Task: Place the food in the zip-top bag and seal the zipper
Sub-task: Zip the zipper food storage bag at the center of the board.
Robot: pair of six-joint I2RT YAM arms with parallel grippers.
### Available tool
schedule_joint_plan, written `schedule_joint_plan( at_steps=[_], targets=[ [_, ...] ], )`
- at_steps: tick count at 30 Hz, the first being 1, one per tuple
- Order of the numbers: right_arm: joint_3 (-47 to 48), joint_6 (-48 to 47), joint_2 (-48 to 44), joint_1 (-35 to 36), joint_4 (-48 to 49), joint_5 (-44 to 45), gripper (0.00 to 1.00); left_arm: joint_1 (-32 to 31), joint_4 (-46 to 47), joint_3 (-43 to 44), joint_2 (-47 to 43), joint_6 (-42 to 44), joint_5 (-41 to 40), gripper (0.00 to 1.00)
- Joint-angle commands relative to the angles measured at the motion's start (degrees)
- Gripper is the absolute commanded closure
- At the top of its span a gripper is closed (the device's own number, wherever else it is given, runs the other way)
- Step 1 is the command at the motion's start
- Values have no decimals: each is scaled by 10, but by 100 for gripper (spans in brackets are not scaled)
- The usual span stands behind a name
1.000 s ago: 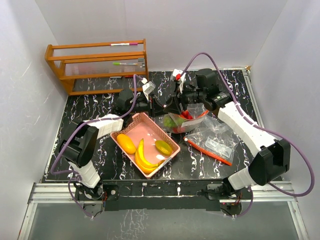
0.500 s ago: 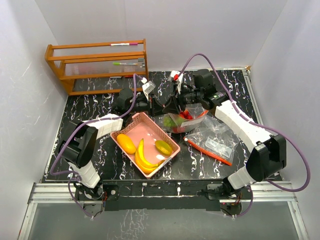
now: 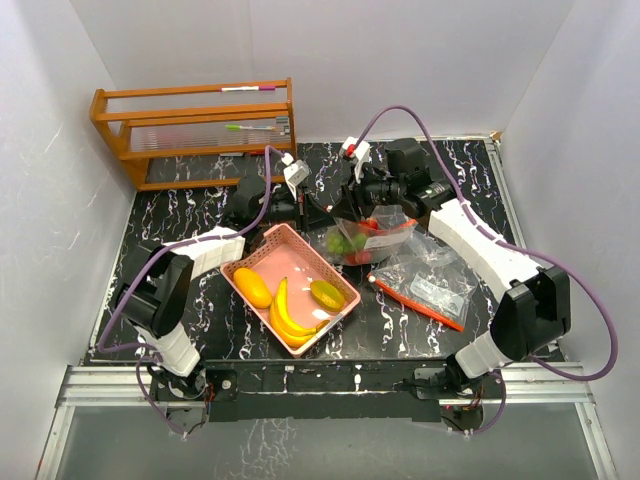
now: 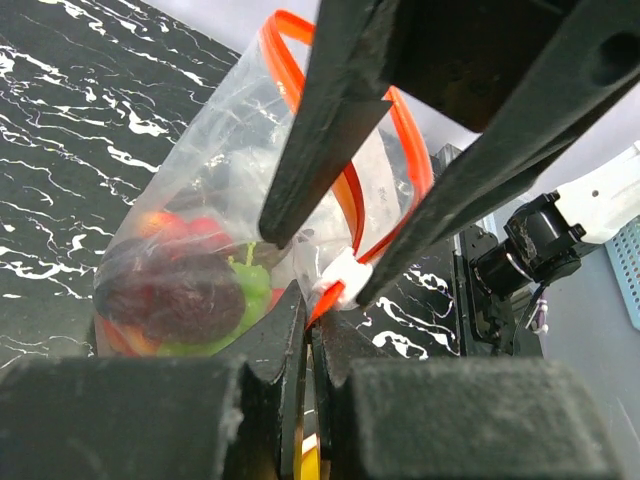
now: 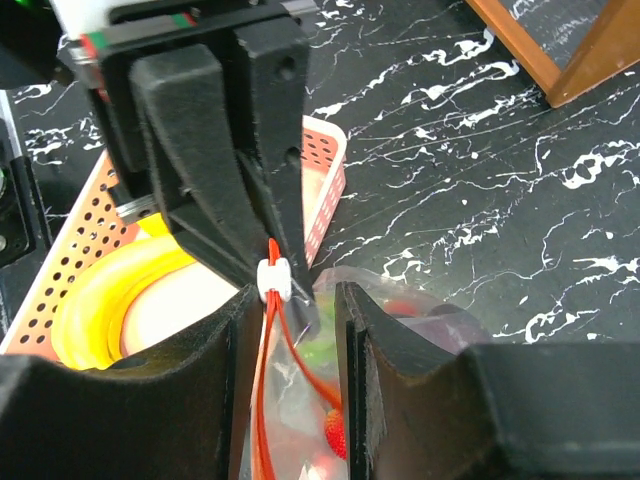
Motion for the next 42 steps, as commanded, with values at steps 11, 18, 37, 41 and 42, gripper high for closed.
schedule_joint_plan(
  at_steps=[11,18,37,41,42],
  targets=[
    [45,25,20,0,36,-13,62,-1,18,21,-47,7,13,100],
    [62,31,33,-1,28,-48,80,-1,20,18,-49,7,10,100],
    [22,-3,-13,-28,-68,65,92,33,104,5,-49,-57,2,100],
    [18,-9,-28,-36,-73,65,92,41,104,5,-47,-57,-2,100],
    [18,-9,-31,-38,-75,64,92,43,104,5,-46,-58,-2,100]
  ],
)
